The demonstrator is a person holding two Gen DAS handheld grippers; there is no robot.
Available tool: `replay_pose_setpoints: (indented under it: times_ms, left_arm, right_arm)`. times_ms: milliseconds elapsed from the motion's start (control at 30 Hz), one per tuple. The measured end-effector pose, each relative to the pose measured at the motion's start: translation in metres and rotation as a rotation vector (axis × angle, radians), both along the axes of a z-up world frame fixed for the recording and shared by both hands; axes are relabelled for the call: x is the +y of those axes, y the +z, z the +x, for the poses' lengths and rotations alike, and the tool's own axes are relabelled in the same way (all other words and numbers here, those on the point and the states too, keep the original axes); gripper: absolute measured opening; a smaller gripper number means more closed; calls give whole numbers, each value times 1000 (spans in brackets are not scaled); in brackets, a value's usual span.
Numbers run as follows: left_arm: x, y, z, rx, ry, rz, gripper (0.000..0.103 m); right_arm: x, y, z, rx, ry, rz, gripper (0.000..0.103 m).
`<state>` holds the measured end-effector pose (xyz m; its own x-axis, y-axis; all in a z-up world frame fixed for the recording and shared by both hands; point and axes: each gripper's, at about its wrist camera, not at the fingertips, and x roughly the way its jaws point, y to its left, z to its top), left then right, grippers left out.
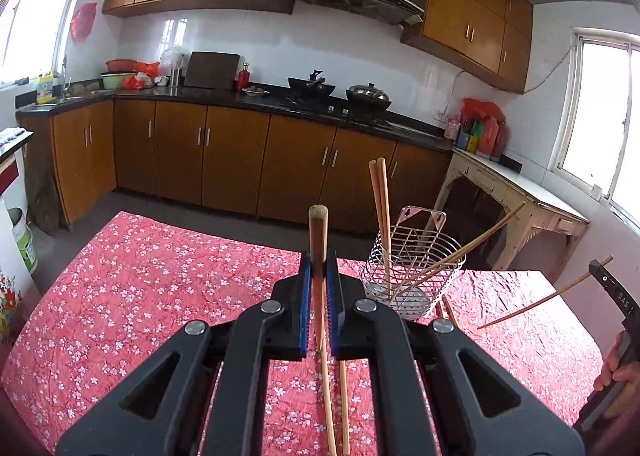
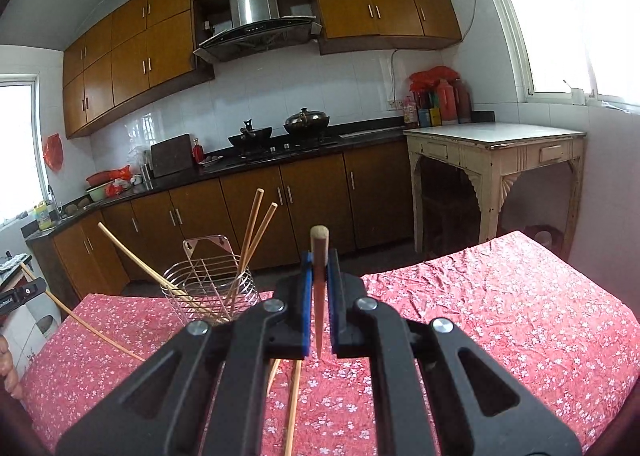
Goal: Organize utensils
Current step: 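Lift both held chopsticks and carry them over the wire holder, then lower both chopsticks into the wire holder and open both tools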
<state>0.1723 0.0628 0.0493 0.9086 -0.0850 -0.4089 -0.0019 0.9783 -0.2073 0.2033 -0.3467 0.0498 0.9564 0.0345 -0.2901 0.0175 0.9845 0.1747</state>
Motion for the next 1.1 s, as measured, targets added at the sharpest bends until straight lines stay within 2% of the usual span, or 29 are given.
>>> replay_pose_setpoints:
  times_ms: [200,400,567,733,867,967,1100]
  left_arm:
    - [-2,29,-8,-59,-19,1,7]
    - [-17,77,-21,-160,-67,-27,7]
    - [-36,108,-13,-251,-50,-53,7]
    - [-49,119,16,-293,-11,-112,7]
    - [-59,124,28,-340,26,-110,7]
    - [-64,119,39,-336,42,-90,7]
    - [-65,99,57,-304,51,-101,7]
  right_arm:
    - [-3,39,-15,-55,65,63,8]
    - [0,85,-26,-128,154,146,8]
    - [15,107,-18,-192,178,167,8]
    - [47,107,7,-200,179,99,8]
    - [57,96,32,-173,179,86,8]
    - [60,85,49,-131,185,107,8]
    - [63,73,69,-72,204,132,8]
